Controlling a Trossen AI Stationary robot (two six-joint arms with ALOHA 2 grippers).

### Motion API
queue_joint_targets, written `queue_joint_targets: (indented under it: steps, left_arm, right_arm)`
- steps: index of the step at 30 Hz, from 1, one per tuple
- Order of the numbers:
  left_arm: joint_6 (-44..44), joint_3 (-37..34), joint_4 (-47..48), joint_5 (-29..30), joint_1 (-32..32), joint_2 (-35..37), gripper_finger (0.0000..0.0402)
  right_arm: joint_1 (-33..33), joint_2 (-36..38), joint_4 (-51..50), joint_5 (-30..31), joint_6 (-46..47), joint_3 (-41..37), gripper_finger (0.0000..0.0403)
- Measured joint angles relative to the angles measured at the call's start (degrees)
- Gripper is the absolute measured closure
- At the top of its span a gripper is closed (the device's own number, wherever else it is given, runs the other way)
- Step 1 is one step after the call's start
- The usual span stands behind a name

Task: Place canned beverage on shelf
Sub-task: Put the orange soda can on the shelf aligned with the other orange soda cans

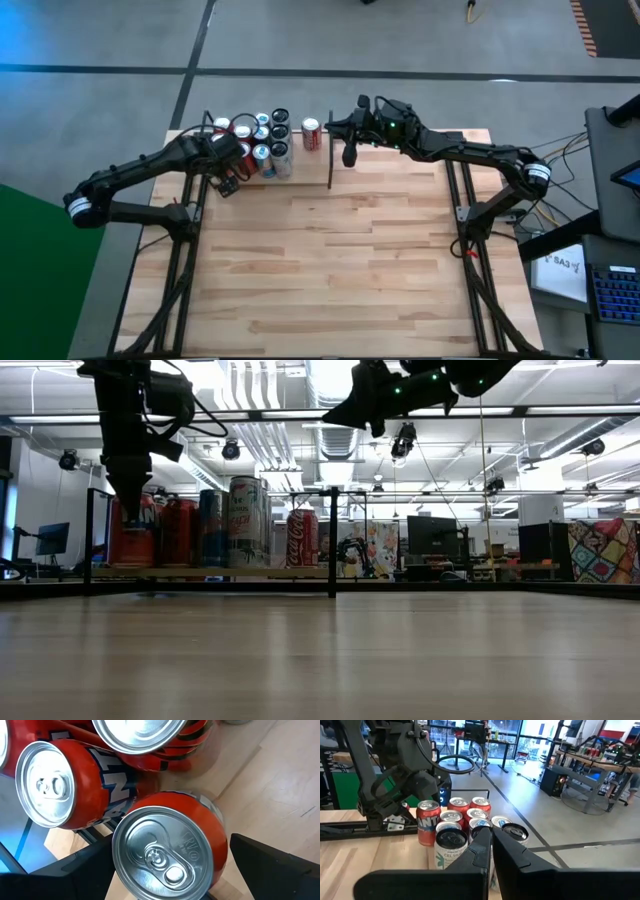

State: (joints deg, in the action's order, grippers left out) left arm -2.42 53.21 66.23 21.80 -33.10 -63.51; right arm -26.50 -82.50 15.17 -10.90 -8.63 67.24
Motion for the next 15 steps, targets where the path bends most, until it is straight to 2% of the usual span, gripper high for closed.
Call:
queue_joint_targets:
  steps: [15]
  left_arm:
    - [-0.29,0.23,-0.24,3.0,0.0,2.24,0.0043]
  right_arm:
    - [0.0,-0.02,0.05,0.0,0.12,-0.02,0.0394]
